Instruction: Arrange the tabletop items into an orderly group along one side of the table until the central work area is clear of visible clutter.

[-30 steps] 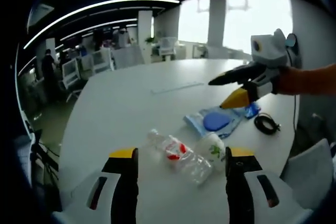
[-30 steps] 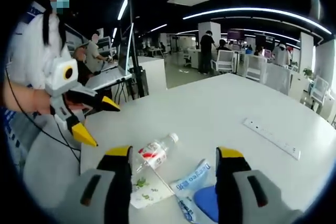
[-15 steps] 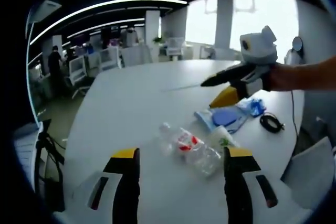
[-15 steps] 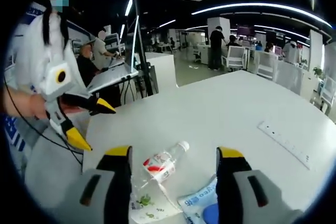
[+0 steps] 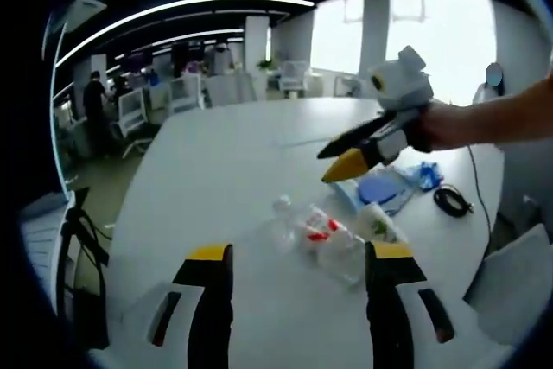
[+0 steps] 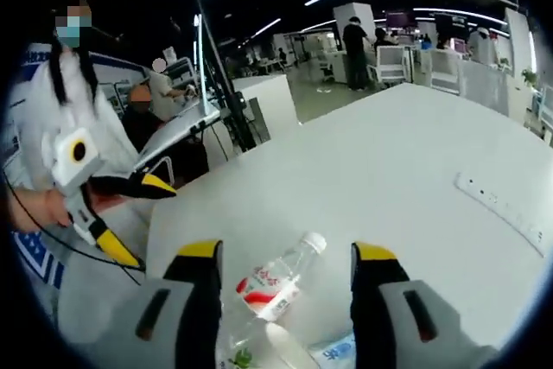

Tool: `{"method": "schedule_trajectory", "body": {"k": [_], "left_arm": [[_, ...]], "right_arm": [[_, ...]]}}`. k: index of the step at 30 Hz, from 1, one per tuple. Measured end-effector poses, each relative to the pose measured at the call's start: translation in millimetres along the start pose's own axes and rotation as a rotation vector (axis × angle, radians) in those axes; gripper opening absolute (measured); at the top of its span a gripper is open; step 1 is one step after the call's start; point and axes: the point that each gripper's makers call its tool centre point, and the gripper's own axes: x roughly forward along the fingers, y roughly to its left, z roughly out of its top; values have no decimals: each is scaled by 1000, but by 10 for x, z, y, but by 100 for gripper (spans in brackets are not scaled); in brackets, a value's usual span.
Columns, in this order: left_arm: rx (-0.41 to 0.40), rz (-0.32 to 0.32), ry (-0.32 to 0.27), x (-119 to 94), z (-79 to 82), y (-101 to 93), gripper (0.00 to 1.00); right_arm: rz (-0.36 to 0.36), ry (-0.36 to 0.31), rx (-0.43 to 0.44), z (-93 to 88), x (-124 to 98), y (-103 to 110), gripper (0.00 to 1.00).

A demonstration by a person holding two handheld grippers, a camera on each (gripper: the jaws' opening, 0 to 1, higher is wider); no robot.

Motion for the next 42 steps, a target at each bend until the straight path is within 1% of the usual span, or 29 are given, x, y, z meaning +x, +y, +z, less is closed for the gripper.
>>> {"method": "schedule_trajectory", "body": {"k": [3, 4, 6, 8, 9, 10, 12, 15, 16, 18, 20, 21, 22, 23, 24, 27, 29, 33, 34, 35, 37, 38, 39, 40, 42], "left_arm": [[-7, 1, 4, 16, -33, 27, 57], [-9, 1, 5, 18, -39, 35, 57], [-17, 1, 3, 28, -40, 50, 57], [-22, 1, -2, 46, -30, 65, 56], [-24, 1, -3, 58, -25, 71, 56], [-24, 0, -4, 67, -24, 73, 56], [-27, -3, -4, 85, -23, 74, 55], [-34, -3, -6, 102, -21, 77, 55], [-35, -3, -7, 106, -22, 79, 54], [-38, -5, -8, 118, -26, 74, 54], [-37, -7, -7, 133, -35, 75, 54], [-40, -7, -7, 142, -42, 79, 54], [-45, -9, -7, 153, -54, 84, 53], [-46, -9, -6, 158, -59, 84, 53], [-46, -10, -5, 162, -63, 80, 53], [-51, -14, -6, 178, -73, 84, 52], [-55, -16, -6, 192, -80, 91, 52], [-56, -24, -6, 212, -92, 87, 50], [-57, -25, -6, 214, -94, 88, 50], [-57, -26, -9, 216, -91, 92, 50], [-58, -25, -11, 219, -94, 104, 49], [-59, -25, -12, 221, -99, 111, 49], [-60, -25, -12, 224, -104, 120, 49], [-61, -25, -12, 227, -112, 128, 49], [-62, -25, -10, 227, -119, 127, 48]], "right_arm": [[12, 8, 47, -12, 96, -41, 56], [11, 12, 47, -15, 123, -53, 56], [13, 30, 54, -43, 192, -69, 55], [31, 49, 93, -73, 266, -60, 56], [31, 53, 104, -81, 295, -69, 56], [30, 71, 124, -110, 330, -79, 56], [35, 79, 137, -123, 382, -86, 55], [37, 127, 168, -208, 453, -102, 54], [35, 121, 165, -199, 466, -111, 53], [25, 129, 200, -210, 492, -141, 50], [33, 140, 271, -230, 523, -137, 49], [31, 142, 293, -241, 545, -158, 48], [30, 146, 297, -256, 564, -183, 48], [27, 168, 320, -303, 578, -192, 48], [34, 178, 319, -326, 593, -189, 47], [36, 190, 327, -361, 638, -213, 46], [50, 184, 372, -350, 677, -207, 45], [52, 190, 424, -353, 735, -190, 45], [50, 192, 423, -358, 750, -197, 44], [44, 211, 409, -390, 763, -200, 44], [30, 213, 412, -404, 769, -222, 40], [40, 214, 428, -409, 777, -210, 38], [44, 217, 442, -416, 786, -207, 39], [39, 202, 468, -398, 804, -214, 41], [42, 215, 467, -419, 815, -213, 39]]}}
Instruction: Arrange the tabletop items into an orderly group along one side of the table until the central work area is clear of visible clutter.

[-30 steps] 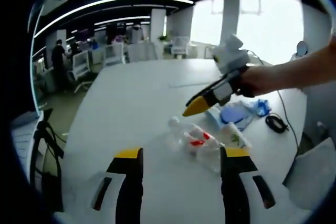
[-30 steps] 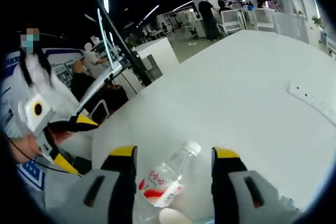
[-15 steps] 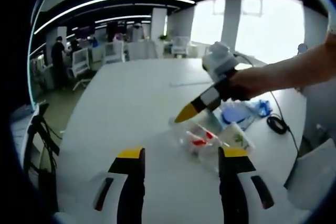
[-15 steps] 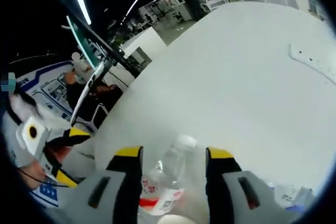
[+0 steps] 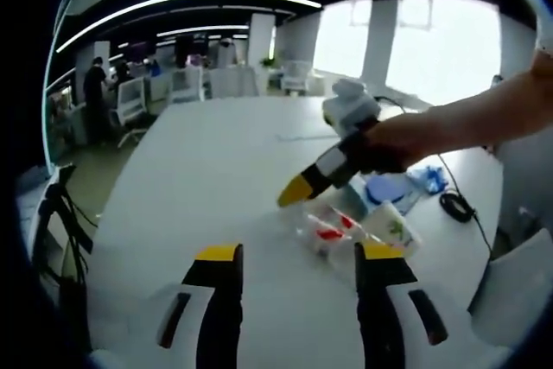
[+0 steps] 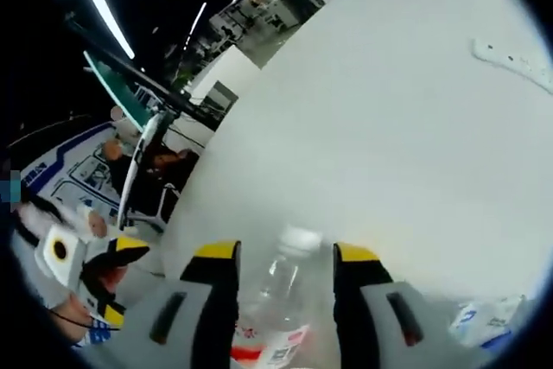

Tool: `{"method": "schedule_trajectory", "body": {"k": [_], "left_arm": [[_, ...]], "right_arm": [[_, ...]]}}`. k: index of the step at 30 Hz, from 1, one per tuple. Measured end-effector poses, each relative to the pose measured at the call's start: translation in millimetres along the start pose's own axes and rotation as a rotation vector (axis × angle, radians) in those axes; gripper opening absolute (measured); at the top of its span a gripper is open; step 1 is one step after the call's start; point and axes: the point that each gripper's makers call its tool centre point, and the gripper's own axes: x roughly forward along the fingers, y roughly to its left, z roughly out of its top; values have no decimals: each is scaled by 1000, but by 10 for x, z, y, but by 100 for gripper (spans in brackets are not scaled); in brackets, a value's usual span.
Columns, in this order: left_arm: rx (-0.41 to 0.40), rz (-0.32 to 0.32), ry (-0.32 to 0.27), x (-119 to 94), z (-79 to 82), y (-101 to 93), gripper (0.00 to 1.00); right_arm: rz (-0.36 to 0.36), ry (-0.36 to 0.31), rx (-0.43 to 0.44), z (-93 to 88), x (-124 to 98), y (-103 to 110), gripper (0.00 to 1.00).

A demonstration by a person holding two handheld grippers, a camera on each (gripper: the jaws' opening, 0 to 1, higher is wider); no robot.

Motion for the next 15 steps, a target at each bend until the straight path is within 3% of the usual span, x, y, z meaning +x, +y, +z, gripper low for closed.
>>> {"method": "schedule_trajectory", "body": {"k": [15], "left_arm": [[-3, -3, 0, 41, -44, 36, 45]], "right_arm": [[7, -10, 45, 20, 34, -41, 26]]}}
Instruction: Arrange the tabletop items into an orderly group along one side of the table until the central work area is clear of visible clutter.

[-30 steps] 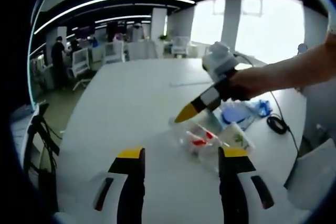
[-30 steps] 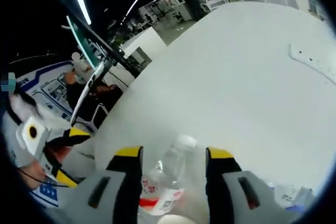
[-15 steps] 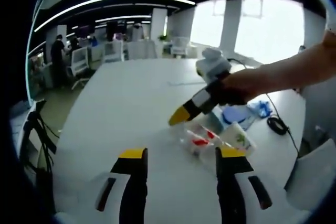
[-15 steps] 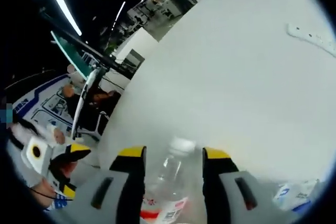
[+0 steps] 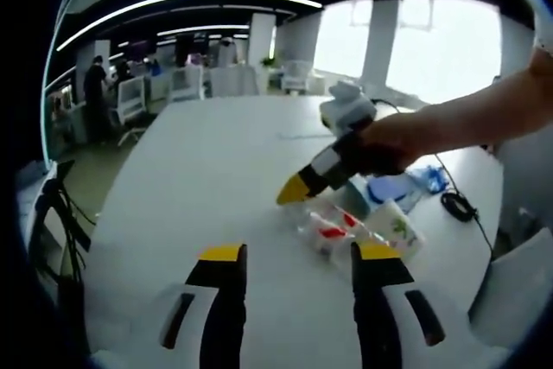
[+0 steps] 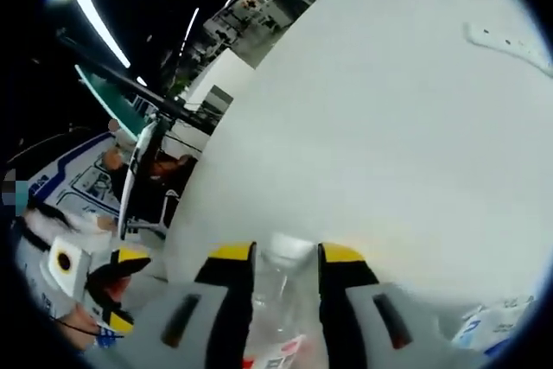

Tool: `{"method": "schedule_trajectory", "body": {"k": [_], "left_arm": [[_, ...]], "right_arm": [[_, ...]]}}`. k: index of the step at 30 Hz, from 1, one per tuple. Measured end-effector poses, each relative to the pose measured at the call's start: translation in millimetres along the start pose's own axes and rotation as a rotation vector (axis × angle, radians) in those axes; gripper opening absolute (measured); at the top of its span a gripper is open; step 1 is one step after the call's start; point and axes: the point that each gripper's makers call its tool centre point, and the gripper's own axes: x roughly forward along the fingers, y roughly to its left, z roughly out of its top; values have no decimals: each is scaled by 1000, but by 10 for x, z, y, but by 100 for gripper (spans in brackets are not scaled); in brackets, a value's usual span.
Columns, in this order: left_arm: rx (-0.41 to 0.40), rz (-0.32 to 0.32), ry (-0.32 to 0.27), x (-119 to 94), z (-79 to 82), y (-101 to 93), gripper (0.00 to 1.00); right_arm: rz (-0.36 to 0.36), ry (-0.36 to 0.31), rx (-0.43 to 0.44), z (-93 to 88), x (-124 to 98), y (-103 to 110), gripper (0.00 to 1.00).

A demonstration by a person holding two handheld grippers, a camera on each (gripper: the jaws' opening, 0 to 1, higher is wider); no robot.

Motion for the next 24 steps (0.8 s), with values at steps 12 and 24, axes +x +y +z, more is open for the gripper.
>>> {"method": "schedule_trajectory", "body": {"k": [12, 24], "left_arm": [[-4, 7, 0, 1, -6, 19, 43], [-6, 5, 1, 8, -29, -3, 43]], "right_arm": [[17, -22, 36, 14, 20, 1, 21], [32, -45, 45, 39, 7, 11, 20]]}}
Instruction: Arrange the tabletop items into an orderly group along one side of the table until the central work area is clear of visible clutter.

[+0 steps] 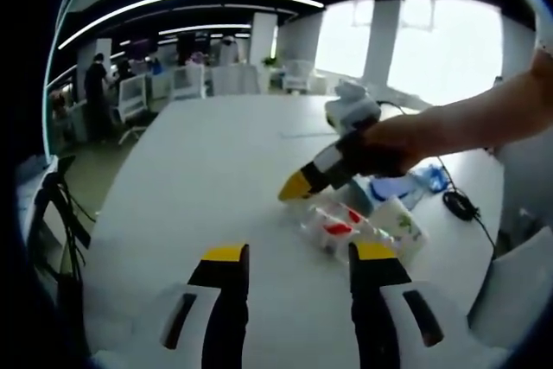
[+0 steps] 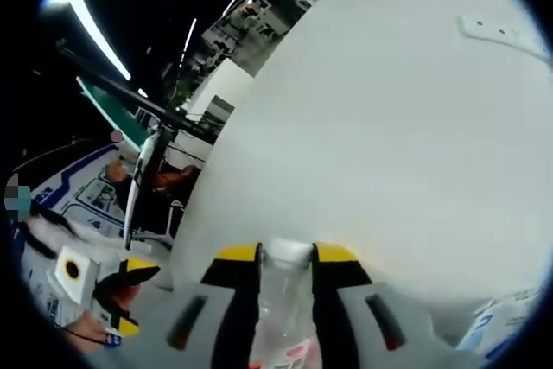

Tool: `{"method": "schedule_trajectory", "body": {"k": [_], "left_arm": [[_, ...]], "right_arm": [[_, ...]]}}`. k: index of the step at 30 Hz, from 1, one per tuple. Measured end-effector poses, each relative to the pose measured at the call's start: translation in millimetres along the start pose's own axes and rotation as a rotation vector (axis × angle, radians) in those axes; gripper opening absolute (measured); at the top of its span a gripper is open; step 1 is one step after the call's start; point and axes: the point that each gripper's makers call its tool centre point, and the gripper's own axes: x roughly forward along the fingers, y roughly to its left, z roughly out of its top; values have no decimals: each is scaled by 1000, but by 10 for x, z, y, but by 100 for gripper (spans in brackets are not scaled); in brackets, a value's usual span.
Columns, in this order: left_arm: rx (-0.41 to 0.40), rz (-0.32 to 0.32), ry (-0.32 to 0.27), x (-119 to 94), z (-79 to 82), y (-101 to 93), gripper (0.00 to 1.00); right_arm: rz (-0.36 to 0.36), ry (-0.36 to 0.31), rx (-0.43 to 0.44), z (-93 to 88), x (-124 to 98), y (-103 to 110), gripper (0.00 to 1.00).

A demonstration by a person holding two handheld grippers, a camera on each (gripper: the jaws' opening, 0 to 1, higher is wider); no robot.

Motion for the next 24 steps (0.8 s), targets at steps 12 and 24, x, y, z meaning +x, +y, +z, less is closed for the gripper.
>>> {"method": "schedule_trajectory", "body": {"k": [12, 24], "left_arm": [[1, -7, -7, 1, 29, -2, 43], [-11, -41, -29, 4, 96, -6, 45]], "right_arm": [[18, -21, -42, 33, -54, 135, 19], [56, -57, -72, 80, -129, 329, 18]]}}
